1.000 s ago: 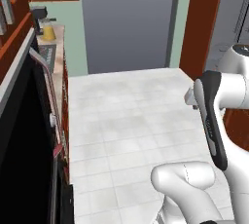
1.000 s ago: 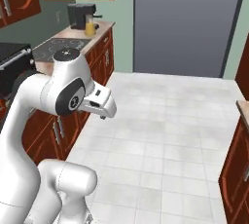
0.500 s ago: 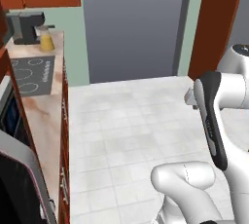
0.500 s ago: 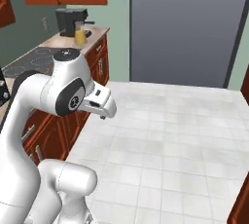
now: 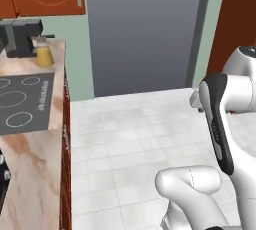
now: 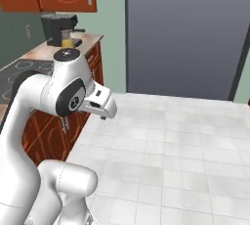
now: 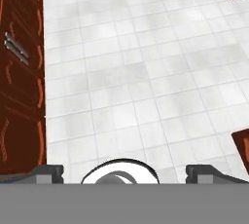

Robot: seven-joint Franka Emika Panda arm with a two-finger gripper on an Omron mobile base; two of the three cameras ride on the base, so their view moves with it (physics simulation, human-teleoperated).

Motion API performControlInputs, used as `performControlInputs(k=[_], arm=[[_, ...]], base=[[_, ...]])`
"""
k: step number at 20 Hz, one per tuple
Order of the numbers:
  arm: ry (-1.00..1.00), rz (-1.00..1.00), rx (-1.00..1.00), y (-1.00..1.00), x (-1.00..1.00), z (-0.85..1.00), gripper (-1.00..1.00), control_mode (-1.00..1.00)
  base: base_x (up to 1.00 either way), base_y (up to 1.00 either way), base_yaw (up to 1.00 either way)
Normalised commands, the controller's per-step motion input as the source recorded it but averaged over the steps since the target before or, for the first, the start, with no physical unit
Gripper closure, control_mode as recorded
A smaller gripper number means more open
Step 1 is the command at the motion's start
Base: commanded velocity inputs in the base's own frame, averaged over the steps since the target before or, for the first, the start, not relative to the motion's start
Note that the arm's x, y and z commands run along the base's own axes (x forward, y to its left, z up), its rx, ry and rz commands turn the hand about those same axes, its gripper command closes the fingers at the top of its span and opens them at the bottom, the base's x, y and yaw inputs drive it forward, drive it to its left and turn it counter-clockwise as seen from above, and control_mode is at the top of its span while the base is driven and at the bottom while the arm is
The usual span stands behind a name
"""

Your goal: There is a tray on the dining counter. Grab the cup, mug, and pitcher and place them on the tray. The pitcher may be placed next to the tray if it cannot fit the tray.

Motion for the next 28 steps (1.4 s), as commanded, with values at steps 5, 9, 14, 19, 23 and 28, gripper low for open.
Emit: performControlInputs(k=[5, 9, 14, 19, 23, 28], arm=[[0.0, 0.0, 0.0, 0.0, 0.0, 0.0, -1.0, 1.0], [0.0, 0.0, 0.0, 0.0, 0.0, 0.0, -1.0, 1.0], [0.0, 0.0, 0.0, 0.0, 0.0, 0.0, -1.0, 1.0], [0.0, 0.0, 0.0, 0.0, 0.0, 0.0, -1.0, 1.0], [0.0, 0.0, 0.0, 0.0, 0.0, 0.0, -1.0, 1.0], [0.0, 0.0, 0.0, 0.0, 0.0, 0.0, -1.0, 1.0]], base=[[1.0, -0.5, 0.01], [1.0, -0.44, 0.0], [1.0, -0.39, 0.01], [1.0, -0.28, 0.01], [1.0, -0.48, 0.08], [1.0, -0.56, 0.17]])
